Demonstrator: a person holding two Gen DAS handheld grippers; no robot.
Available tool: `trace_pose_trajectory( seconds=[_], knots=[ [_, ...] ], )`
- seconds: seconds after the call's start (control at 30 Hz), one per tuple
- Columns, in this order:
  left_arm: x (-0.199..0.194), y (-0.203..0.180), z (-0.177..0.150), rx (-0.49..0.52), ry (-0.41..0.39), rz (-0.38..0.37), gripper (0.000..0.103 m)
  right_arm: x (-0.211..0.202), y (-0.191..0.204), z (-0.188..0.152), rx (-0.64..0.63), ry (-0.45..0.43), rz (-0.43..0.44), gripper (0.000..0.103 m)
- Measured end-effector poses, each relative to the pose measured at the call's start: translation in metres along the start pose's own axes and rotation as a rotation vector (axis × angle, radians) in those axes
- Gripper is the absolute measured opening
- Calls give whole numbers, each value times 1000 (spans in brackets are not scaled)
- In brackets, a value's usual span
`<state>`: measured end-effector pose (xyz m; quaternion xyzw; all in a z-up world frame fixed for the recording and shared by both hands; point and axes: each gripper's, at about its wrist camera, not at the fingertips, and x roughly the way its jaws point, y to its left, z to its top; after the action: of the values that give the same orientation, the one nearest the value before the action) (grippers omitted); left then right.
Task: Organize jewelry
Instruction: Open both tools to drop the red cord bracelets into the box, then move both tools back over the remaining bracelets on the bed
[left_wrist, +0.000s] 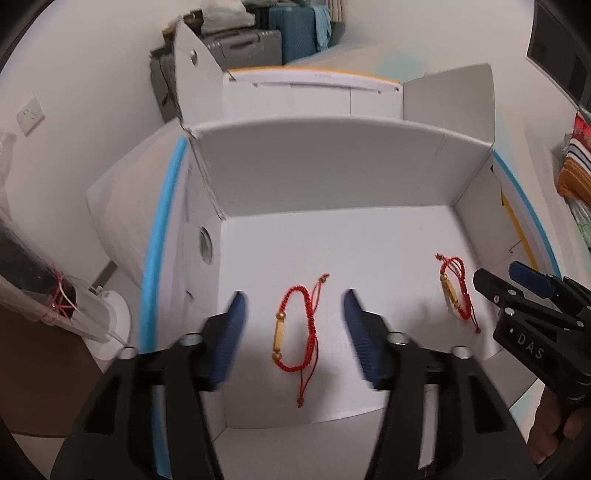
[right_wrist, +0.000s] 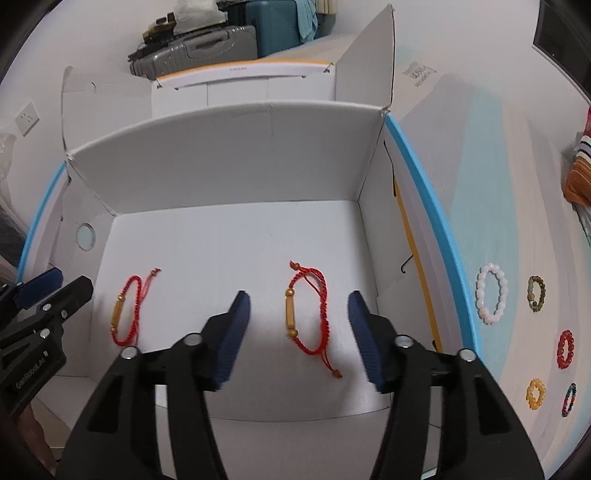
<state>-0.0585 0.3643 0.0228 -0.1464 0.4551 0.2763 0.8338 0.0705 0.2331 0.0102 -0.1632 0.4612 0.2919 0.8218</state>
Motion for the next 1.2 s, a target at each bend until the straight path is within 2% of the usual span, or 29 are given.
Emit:
trace_pose_trajectory(
  seconds=[0.17, 0.37, 0.57, 0.73, 1.07, 1.2],
  knots=[
    [-24, 2, 0, -5, -70, 15, 78, -17, -3, 0, 6, -45, 3, 78],
    [-44, -1, -5, 0, -124, 21, 91, -37, -9, -2, 15, -101, -13, 89],
    [-59, -12, -10, 22, -174, 25, 97, -56, -26, -8, 52, -142, -32, 91],
    [-67, -26, -14, 40, -190, 12, 97, -71, -47, -14, 76, -164, -53, 91],
    [-80, -78, -20, 98, -211, -30, 97, -101, -97, -32, 137, -198, -98, 91],
    [-84, -106, -24, 110, -217, -76, 97, -112, -129, -47, 173, -204, -132, 91]
  ],
)
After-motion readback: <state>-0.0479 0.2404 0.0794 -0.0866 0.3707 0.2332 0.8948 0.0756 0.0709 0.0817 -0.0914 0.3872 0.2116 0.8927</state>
